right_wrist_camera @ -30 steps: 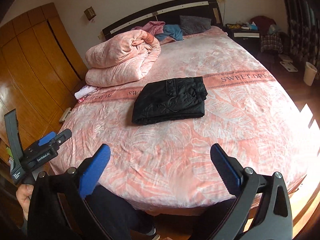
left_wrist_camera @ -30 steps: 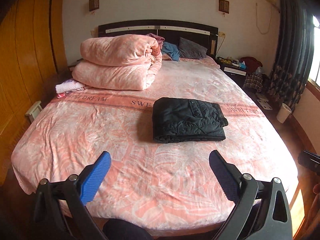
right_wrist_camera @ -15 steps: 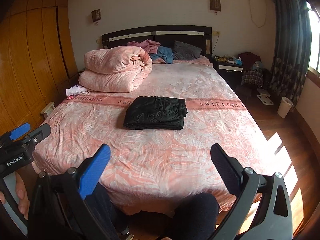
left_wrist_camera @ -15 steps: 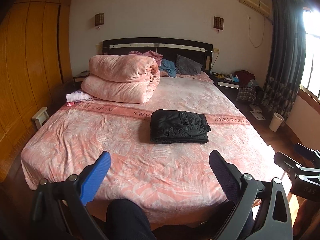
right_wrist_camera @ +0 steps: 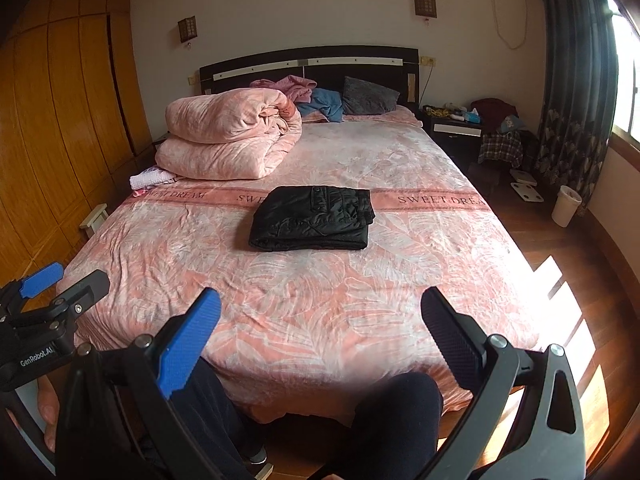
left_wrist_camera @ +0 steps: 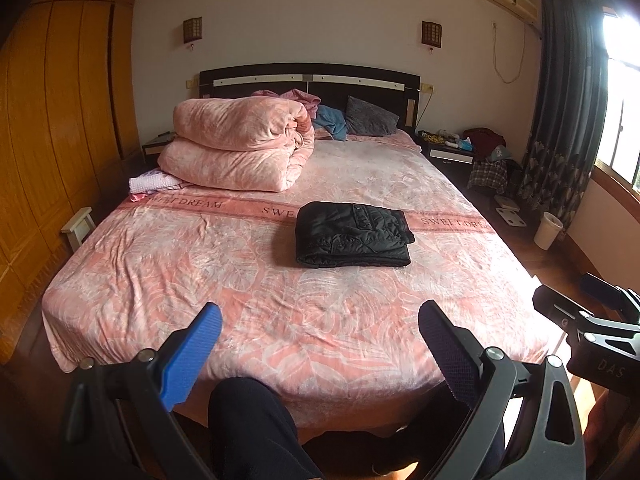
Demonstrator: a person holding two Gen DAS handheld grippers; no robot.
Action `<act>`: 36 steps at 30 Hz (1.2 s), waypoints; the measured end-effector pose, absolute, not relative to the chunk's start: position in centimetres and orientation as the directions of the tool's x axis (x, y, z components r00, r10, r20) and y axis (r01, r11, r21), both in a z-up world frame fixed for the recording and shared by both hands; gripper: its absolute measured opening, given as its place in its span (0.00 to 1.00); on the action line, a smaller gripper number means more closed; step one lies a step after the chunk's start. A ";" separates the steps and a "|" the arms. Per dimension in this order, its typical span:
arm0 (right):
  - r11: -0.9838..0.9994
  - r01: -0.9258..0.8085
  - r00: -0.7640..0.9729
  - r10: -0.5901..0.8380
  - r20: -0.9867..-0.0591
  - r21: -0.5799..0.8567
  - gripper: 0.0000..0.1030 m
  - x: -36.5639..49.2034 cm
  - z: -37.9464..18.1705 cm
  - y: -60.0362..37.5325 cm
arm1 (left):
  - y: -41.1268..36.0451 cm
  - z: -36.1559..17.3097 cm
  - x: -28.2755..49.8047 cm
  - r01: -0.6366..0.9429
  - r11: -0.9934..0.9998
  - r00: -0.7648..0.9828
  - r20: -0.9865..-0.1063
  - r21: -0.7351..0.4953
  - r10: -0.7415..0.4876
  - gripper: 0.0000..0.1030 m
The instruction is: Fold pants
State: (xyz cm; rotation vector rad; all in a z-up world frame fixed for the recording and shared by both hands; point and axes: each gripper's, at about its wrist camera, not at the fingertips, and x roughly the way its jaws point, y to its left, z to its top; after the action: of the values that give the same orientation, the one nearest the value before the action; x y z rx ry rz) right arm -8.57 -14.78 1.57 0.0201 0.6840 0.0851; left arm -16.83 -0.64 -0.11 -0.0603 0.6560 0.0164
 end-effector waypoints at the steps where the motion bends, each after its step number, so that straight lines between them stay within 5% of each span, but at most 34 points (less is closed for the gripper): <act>1: 0.997 -0.068 0.772 0.078 -0.631 0.040 0.97 -8.6 1.4 -14.8 | -0.7 -0.3 -16.8 -0.032 0.998 0.789 -0.614 -0.055 -0.008 0.96; 24: 0.997 -0.065 0.771 0.075 -0.632 0.039 0.97 -7.4 1.1 -14.9 | -1.0 -0.8 -15.0 0.006 0.992 0.763 -0.640 -0.123 -0.084 0.96; 36: 0.997 -0.066 0.767 0.082 -0.636 0.049 0.97 -6.8 0.5 -14.9 | -1.8 -0.1 -14.8 -0.021 0.998 0.784 -0.621 -0.052 -0.016 0.96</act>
State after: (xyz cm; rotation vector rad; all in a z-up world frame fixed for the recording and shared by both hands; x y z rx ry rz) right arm -6.78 -14.87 0.52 0.0245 0.6912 0.0805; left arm -14.76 -1.83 -0.14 -0.0576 0.6704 0.0028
